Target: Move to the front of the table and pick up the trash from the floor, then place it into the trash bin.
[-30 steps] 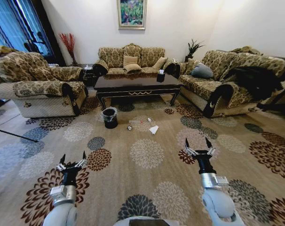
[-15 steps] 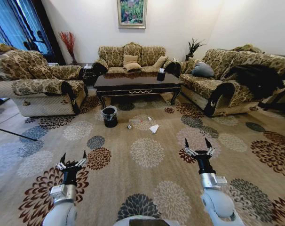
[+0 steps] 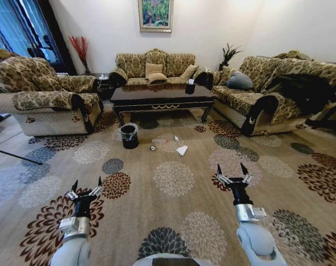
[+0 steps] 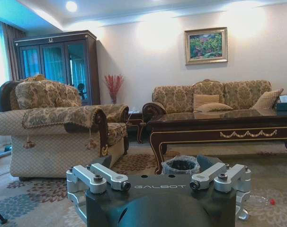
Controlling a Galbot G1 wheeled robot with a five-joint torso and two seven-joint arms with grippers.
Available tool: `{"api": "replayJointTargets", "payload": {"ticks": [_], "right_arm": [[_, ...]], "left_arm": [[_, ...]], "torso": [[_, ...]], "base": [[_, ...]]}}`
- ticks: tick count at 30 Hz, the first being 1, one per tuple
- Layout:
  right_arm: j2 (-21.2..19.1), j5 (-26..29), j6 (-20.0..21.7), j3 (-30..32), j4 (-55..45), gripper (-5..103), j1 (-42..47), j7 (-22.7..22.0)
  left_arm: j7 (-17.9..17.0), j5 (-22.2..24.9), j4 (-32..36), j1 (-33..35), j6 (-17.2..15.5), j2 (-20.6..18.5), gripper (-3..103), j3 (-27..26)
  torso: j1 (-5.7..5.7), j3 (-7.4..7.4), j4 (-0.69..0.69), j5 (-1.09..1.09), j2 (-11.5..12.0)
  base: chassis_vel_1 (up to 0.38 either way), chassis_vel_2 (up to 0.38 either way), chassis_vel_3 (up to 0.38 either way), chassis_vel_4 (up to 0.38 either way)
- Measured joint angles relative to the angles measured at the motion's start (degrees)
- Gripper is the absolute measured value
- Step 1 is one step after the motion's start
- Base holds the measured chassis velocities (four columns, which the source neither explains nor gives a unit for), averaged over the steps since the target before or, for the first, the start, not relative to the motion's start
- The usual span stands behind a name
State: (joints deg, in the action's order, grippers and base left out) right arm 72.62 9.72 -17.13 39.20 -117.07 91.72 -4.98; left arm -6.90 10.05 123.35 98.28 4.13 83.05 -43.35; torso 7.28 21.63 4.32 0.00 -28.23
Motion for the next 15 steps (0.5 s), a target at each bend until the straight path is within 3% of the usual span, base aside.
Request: {"api": "replayJointTargets", "payload": {"ticks": [15], "right_arm": [[0.3,-0.1,-0.4,0.2,0.0,100,0.0,0.0]], "left_arm": [[0.6,-0.8,-0.2,0.2,0.6,0.2,100,0.1]], "torso": [[-1.14,-1.71,0.00,0.00,2.8]], "base": [[0.000,0.000,0.000,0.000]]}}
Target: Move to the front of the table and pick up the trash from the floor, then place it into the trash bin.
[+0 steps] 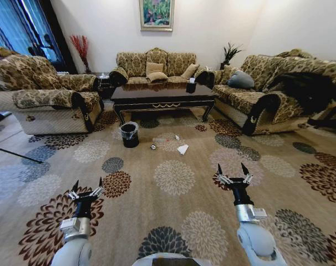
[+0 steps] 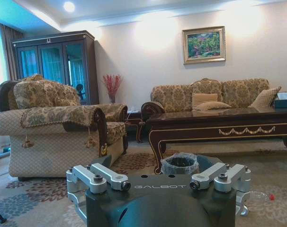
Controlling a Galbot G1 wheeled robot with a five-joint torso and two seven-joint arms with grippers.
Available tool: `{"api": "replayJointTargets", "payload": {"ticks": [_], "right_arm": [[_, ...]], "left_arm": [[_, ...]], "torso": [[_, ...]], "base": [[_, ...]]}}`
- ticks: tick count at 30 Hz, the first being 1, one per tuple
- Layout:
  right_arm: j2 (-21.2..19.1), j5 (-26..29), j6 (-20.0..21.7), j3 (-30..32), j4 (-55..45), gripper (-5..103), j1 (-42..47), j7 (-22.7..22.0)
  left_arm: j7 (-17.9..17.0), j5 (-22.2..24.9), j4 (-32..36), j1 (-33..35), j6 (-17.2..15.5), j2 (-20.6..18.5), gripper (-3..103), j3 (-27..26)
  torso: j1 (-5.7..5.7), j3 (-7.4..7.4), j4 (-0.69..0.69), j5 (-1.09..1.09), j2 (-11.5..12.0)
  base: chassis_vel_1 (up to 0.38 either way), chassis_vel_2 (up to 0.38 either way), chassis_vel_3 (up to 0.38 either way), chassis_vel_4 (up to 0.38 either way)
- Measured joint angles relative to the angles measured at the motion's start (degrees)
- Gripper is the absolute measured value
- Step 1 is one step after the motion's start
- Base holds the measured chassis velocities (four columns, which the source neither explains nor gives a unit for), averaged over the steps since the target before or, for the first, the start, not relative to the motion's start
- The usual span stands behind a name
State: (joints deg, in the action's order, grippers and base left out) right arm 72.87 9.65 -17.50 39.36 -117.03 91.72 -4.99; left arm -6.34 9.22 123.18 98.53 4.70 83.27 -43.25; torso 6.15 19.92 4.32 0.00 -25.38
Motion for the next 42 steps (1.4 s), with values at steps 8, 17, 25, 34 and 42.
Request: {"api": "replayJointTargets", "payload": {"ticks": [8,17,25,34,42], "right_arm": [[0.0,0.0,0.0,0.0,0.2,100,-0.3,0.0],[-0.5,0.6,6.2,0.2,-3.8,100,-0.2,-3.7],[-0.8,1.1,7.5,0.3,-6.0,100,0.2,-4.1],[-2.2,0.5,10.1,0.6,-6.5,100,0.6,-3.9],[-2.5,0.4,10.6,0.8,-6.4,100,0.8,-3.8]], "left_arm": [[0.3,0.0,0.1,0.1,0.0,0.0,100,-0.1],[1.8,-0.9,4.7,1.3,-0.9,-0.1,100,-0.6],[2.2,0.0,9.1,2.2,-1.9,0.0,100,-0.4],[2.4,0.0,9.3,2.9,-1.8,0.0,100,-0.6],[2.4,0.0,9.3,3.1,-1.5,0.1,100,-0.4]], "torso": [[-0.55,-0.94,0.00,0.00,1.5],[-1.44,-2.48,0.00,0.00,3.9],[-2.07,-3.50,0.00,0.00,5.6],[-2.80,-5.08,-0.01,0.00,7.9],[-3.30,-6.08,0.00,0.00,9.4]], "base": [[0.000,0.000,0.000,0.000],[0.000,0.000,0.000,0.000],[0.000,0.000,0.000,0.000],[0.000,0.000,0.000,0.000],[0.000,0.000,0.000,0.000]]}}
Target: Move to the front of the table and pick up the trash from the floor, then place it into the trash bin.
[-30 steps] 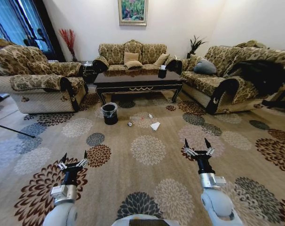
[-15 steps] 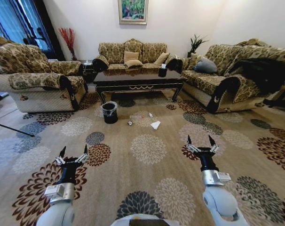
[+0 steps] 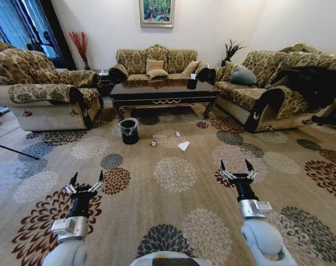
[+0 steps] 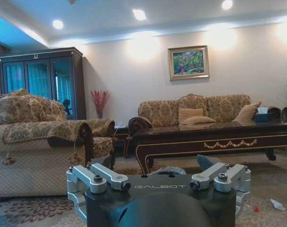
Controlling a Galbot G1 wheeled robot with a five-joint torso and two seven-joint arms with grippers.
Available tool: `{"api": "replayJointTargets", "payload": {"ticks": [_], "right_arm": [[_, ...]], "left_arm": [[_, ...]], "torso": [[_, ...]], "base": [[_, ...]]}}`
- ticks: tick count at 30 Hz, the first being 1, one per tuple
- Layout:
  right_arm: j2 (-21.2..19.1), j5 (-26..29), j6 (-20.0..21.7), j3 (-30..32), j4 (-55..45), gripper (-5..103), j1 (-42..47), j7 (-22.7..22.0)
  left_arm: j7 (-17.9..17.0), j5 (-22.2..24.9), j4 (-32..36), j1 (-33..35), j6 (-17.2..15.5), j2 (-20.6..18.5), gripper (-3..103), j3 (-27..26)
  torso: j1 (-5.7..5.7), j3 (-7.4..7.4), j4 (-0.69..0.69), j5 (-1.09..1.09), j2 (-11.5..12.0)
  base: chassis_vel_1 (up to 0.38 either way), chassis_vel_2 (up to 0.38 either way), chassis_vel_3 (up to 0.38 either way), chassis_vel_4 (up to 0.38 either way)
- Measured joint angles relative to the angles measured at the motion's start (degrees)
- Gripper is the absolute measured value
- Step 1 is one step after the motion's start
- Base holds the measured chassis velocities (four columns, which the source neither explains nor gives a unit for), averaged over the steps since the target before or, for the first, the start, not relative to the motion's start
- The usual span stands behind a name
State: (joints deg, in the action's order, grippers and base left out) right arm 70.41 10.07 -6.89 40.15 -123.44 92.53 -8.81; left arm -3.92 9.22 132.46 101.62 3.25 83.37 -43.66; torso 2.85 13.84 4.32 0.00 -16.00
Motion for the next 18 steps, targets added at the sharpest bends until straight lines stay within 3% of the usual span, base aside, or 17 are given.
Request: {"api": "replayJointTargets", "payload": {"ticks": [18], "right_arm": [[1.0,-1.0,-0.6,-1.1,1.1,100,0.2,0.4]], "left_arm": [[-0.2,1.6,1.2,0.2,-0.1,-0.7,100,-0.7]], "torso": [[-1.30,-2.89,0.00,0.00,4.2]], "base": [[0.000,0.000,0.000,0.000]]}}
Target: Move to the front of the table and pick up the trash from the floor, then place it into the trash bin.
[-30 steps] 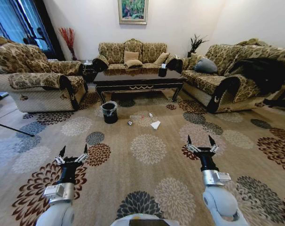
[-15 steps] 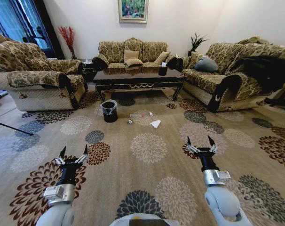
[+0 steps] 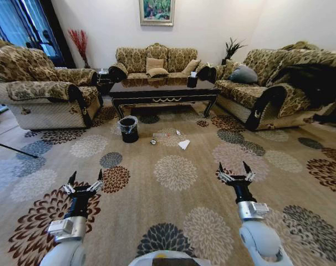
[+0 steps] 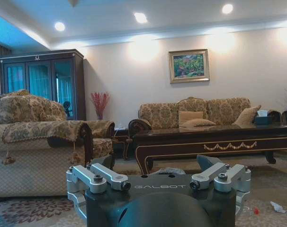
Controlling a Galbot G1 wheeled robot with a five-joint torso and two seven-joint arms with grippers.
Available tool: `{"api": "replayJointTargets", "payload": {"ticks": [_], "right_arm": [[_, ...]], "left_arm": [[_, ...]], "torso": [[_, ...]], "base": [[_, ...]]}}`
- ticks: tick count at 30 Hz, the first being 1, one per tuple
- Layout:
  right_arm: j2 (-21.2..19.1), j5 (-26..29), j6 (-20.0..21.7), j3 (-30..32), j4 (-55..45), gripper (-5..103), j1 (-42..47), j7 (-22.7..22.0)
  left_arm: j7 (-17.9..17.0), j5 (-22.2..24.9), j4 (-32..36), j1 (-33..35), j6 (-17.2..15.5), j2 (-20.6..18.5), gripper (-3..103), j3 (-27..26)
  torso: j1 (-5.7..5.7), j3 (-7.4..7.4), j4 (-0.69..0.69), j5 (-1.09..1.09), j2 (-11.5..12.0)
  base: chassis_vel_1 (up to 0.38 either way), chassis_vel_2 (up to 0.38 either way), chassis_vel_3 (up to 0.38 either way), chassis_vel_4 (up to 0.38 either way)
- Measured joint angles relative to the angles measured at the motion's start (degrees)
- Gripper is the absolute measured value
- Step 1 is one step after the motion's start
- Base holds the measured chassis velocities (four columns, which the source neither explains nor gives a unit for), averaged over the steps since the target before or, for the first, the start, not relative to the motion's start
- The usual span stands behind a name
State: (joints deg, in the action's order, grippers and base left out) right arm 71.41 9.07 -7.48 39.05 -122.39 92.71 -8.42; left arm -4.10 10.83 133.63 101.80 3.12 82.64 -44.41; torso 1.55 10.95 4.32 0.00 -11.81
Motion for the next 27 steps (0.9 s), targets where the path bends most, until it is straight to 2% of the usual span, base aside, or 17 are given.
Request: {"api": "replayJointTargets", "payload": {"ticks": [4,10,19,27], "right_arm": [[0.2,0.1,-0.3,-0.1,0.5,100,-0.1,-0.2],[0.6,3.4,0.5,-0.7,0.9,100,-0.4,-3.6],[0.7,0.2,-1.4,-0.7,1.8,100,-0.1,-2.8],[0.9,0.6,-4.8,-0.4,3.3,100,0.0,-1.1]], "left_arm": [[0.0,0.1,-0.3,-0.1,0.0,0.0,100,0.1],[0.0,0.2,-1.0,-0.6,-0.2,0.0,100,0.3],[-0.1,0.2,-1.7,-1.6,-0.2,0.0,100,0.7],[-0.1,0.0,-2.1,-1.8,-0.2,0.1,100,1.0]], "torso": [[-0.25,-0.60,0.00,0.00,0.9],[-0.53,-1.77,0.00,0.00,2.3],[-1.09,-3.30,0.00,0.00,4.4],[-1.38,-4.63,0.00,0.00,6.0]], "base": [[0.000,0.000,0.000,0.000],[0.000,0.000,0.000,0.000],[0.000,0.000,0.000,0.000],[0.000,0.000,0.000,0.000]]}}
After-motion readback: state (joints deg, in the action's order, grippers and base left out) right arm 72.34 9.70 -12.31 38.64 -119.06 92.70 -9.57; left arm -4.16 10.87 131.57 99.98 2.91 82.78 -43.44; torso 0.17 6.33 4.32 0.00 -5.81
